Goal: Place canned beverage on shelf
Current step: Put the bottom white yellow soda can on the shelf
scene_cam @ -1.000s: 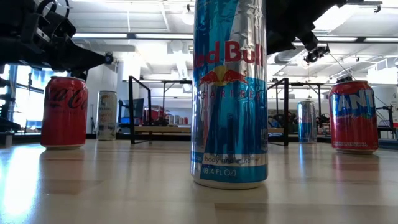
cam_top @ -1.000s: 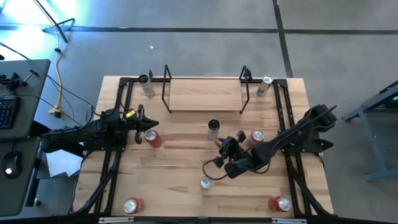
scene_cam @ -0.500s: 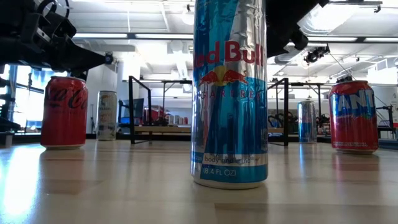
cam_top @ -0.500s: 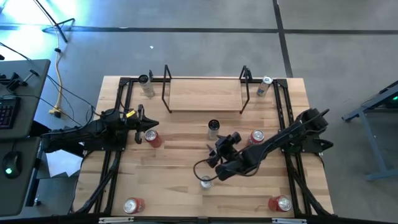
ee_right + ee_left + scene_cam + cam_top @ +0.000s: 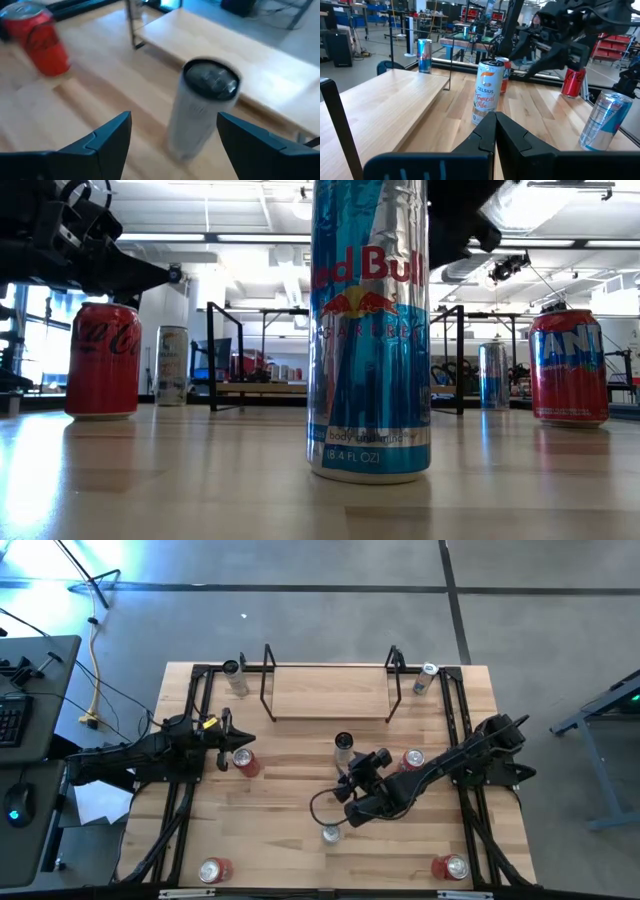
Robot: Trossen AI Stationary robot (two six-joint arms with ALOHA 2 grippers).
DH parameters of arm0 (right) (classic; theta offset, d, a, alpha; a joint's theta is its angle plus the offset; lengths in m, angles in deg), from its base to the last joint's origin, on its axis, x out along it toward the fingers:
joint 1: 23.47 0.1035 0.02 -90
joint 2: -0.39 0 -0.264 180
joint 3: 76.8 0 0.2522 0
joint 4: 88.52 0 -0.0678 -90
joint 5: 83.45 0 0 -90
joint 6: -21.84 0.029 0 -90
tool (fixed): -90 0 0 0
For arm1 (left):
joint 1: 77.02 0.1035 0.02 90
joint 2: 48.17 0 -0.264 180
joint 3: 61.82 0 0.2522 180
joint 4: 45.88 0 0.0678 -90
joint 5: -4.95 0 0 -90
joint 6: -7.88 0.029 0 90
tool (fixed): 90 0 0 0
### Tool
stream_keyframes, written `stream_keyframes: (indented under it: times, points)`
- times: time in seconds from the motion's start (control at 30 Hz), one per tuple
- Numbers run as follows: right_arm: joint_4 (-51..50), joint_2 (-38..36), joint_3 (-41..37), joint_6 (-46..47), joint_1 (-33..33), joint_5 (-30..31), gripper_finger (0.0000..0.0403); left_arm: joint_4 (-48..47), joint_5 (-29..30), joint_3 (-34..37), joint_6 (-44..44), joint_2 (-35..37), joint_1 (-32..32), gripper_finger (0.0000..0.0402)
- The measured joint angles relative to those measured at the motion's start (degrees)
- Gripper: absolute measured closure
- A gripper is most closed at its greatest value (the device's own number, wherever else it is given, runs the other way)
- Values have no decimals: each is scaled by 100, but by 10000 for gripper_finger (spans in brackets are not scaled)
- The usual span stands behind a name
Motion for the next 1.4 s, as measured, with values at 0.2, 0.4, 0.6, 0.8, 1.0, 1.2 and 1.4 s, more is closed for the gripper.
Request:
stream_keyframes:
  times: [0.2,0.4,0.6,0.8,1.0,1.2,1.4]
  points:
    - [-144,0,-2,-37,-222,75,123,1,-1,0,2,0,0,401]
    - [-88,0,-2,-49,-514,30,123,1,-1,0,2,0,0,401]
    - [15,0,-4,-12,-825,-316,123,1,-1,0,4,0,0,401]
    - [184,0,-7,-9,-1090,-657,123,1,-1,0,-31,0,0,401]
    - [248,0,-7,-45,-1185,-729,131,1,-1,0,-50,0,0,401]
    - [398,-13,2,-725,-1197,-939,162,1,-1,0,-50,0,-2,401]
    - [934,-162,-4,-2744,-1210,-1673,162,3,-11,0,-137,0,-1,401]
